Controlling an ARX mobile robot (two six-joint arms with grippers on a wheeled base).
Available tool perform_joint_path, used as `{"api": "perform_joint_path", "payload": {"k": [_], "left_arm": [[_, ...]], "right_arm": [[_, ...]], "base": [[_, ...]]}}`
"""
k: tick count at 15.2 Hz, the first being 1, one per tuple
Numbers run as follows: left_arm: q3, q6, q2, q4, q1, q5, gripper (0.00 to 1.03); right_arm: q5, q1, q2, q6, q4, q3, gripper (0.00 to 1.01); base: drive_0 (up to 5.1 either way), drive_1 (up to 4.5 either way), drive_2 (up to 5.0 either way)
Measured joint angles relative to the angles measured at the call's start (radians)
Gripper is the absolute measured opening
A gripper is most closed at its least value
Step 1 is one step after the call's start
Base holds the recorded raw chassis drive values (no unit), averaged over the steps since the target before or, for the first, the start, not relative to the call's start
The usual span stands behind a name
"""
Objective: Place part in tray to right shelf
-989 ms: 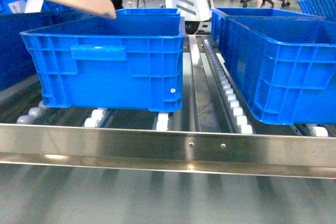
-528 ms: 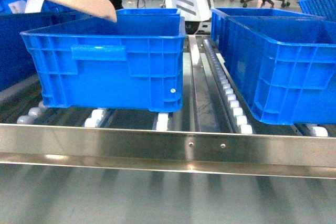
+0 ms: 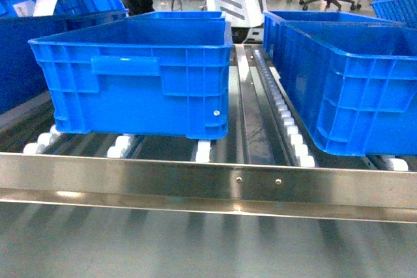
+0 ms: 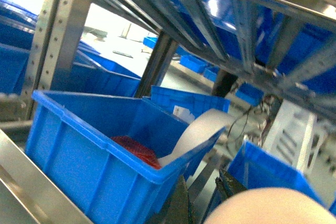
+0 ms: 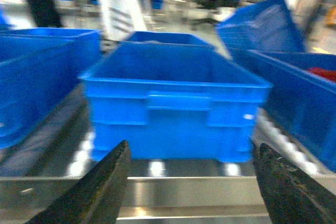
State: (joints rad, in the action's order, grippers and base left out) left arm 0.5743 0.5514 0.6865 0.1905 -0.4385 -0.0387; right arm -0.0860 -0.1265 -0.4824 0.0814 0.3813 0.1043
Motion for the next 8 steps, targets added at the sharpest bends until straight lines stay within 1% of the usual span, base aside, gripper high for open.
{"api": "perform_joint_path", "payload": {"k": [1, 2, 3, 4, 5, 6, 7, 8], "left_arm": [[-0.048, -0.212, -0.108, -0.092, 0.034, 0.213, 0.12], [-0.141, -0.369, -0.181, -0.095, 0.141, 0.391, 0.12], [-0.212, -0.459, -0.204, -0.083, 0.161, 0.326, 0.12], [-0.332, -0.528, -0.298, -0.052, 0.263, 0.234, 0.12], [-0.364, -0.533, -0.334, -0.045, 0.285, 0.193, 0.12], [-0.397, -0.534, -0.355, -0.046, 0.305, 0.168, 0.12], [-0.424, -0.534, -0.379, -0.055, 0.366, 0.098, 0.12], [-0.444, -0.540, -0.400, -0.055, 0.441, 0.050, 0.12]], "right_arm": [[0.136, 0.017, 0.036, -0.039, -0.016, -0.016, 0.66], [0.101, 0.111, 0.064, -0.058, -0.043, -0.032, 0.51], [0.096, 0.131, 0.098, -0.063, -0.063, -0.050, 0.37], [0.086, 0.126, 0.172, -0.067, -0.110, -0.063, 0.02], [0.086, 0.126, 0.187, -0.071, -0.090, -0.085, 0.02], [0.086, 0.126, 0.212, -0.071, -0.117, -0.092, 0.02], [0.086, 0.126, 0.240, -0.072, -0.137, -0.092, 0.02], [0.086, 0.126, 0.259, -0.074, -0.156, -0.092, 0.02]], "base": [[-0.3, -0.32, -0.3], [0.0, 0.00, 0.0], [0.0, 0.00, 0.0], [0.0, 0.00, 0.0], [0.0, 0.00, 0.0], [0.0, 0.00, 0.0], [0.0, 0.00, 0.0], [0.0, 0.00, 0.0]]}}
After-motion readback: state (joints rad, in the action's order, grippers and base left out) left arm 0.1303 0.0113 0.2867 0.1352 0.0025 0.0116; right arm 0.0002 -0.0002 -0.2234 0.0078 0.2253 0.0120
